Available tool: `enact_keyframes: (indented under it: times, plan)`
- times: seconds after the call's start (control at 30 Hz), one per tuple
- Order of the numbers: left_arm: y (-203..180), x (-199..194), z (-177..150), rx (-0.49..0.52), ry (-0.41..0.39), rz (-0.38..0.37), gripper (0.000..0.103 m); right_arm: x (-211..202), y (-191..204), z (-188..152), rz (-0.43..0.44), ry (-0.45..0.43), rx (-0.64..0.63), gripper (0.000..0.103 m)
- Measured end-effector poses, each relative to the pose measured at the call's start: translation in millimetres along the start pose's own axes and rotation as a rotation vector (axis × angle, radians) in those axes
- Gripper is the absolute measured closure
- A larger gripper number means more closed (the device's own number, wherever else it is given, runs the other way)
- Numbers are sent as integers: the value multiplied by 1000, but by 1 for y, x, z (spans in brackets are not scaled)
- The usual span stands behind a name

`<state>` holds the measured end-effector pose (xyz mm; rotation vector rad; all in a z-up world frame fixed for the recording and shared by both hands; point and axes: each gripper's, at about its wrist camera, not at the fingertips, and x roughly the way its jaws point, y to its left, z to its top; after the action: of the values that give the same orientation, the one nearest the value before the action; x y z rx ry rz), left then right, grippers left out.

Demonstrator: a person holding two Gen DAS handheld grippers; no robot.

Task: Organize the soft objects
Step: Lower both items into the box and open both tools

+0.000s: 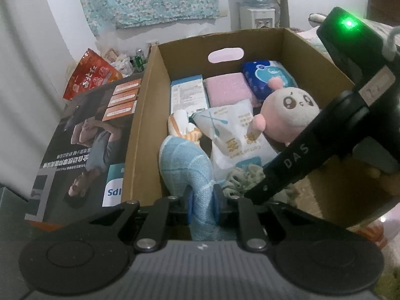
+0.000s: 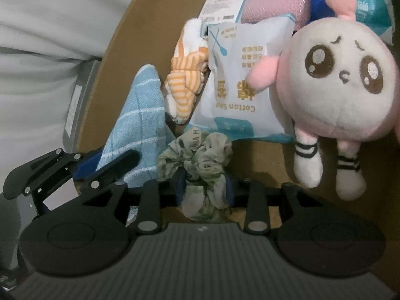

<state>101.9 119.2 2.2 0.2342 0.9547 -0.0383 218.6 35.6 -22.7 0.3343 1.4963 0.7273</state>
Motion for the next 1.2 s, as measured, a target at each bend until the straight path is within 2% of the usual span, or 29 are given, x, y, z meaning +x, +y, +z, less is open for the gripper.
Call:
enact_keyframes:
  times: [0.1,0.37,0.6,0.97,1.13,1.2]
  plan:
    - [4,-1,-1,-19,0,-1,79,-2,-3,-2,1,6,10,52]
    - [7,-14,-1,-39,-33,8,67,-21,-7,-5,37,-55,35,41]
    - [8,-29,-2,-62,-76,20,53,-50,-8,-18,66,-120,18,37]
    - [6,-39,-2,-97,-96,21,47,-62,-11,-35,147,-148,26,35]
    - [7,-49,-3,-129,-117,1,41,-84,-8,-45,227,-232,8,34]
    - [7,-55,-3,-148,-132,-16,34,-96,-10,-53,260,-277,1,31]
